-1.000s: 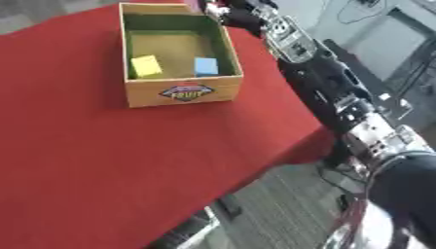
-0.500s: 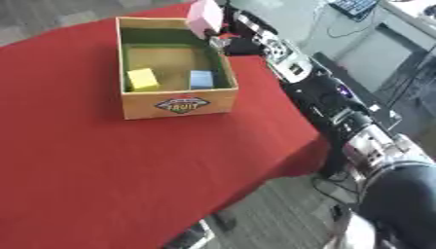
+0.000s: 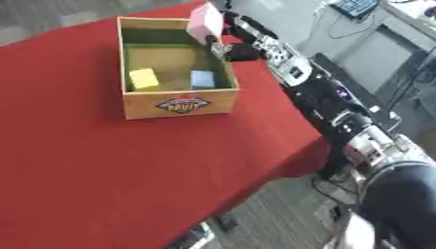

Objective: Pick up the objects with one hand, pass them to the other hand, and then place them into the box on the other side of the table.

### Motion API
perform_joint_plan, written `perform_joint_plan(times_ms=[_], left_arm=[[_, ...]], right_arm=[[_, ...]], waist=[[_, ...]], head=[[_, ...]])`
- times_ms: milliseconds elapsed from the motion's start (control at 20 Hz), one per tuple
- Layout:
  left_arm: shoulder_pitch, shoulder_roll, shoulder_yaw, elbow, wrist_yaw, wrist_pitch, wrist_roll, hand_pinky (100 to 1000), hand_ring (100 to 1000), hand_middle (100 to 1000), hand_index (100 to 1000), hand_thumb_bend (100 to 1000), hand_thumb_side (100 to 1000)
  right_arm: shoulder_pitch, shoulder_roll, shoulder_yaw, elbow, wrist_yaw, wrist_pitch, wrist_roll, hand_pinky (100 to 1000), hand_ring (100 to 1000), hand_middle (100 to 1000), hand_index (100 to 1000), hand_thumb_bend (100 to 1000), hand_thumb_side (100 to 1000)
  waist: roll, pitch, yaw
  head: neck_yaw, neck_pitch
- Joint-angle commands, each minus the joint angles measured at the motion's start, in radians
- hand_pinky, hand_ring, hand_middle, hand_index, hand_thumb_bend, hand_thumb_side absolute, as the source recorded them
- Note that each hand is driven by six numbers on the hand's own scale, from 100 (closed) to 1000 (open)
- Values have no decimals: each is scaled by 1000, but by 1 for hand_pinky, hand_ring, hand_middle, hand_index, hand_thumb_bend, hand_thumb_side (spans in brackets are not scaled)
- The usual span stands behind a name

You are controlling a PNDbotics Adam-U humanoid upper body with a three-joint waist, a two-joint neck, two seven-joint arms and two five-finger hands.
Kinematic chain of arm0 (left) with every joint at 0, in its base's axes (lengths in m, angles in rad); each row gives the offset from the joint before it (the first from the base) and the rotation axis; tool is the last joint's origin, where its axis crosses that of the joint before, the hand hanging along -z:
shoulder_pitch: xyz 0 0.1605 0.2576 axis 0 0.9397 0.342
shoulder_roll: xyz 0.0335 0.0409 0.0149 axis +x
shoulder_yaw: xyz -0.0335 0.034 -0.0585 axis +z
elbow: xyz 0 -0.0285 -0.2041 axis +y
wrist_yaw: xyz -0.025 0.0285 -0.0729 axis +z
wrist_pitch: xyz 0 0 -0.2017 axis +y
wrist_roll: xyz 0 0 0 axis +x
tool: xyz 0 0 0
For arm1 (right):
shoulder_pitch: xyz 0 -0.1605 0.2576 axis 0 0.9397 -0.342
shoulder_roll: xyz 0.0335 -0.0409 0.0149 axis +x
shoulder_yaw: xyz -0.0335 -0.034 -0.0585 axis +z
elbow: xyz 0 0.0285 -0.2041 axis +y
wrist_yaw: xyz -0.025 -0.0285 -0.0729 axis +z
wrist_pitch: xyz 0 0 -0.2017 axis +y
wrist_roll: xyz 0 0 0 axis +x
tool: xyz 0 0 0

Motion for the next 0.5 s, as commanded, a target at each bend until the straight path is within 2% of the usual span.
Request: perform_joint_plan(times_ms=[50,150,200,250,300,450,500], left_arm=[[-6,30,12,-21,-4,0,6,775,686,636,841,797,614],[-5,30,12,-21,-5,2,6,775,686,637,841,795,617],[-4,31,12,-21,-5,3,6,775,686,637,841,795,617],[-1,31,12,-21,-6,5,5,775,687,637,842,792,618],[1,30,12,-21,-6,6,4,775,686,636,842,788,617],[6,30,12,-21,-7,10,6,775,686,636,844,788,616],[7,30,12,-21,-8,11,7,775,686,636,845,789,616]], right_arm=[[-1,-51,-12,-6,32,-30,23,983,1000,853,1000,100,205],[-2,-50,-16,-10,57,-52,38,1000,1000,885,1000,100,151],[-2,-49,-18,-12,69,-64,44,1000,1000,885,1000,100,151],[-2,-50,-21,-12,81,-76,50,1000,1000,903,1000,100,100],[-2,-50,-24,-11,94,-85,52,1000,1000,909,1000,100,109],[-3,-52,-35,3,116,-83,31,1000,1000,913,1000,100,218],[-4,-53,-37,5,117,-76,19,1000,1000,914,1000,100,221]], waist=[[-4,-11,2],[-4,-10,3],[-4,-10,3],[-4,-10,3],[-4,-9,3],[-4,-10,4],[-4,-10,3]], head=[[-5,-9],[-5,-7],[-5,-6],[-3,-5],[-3,-5],[-3,-3],[-4,-2]])
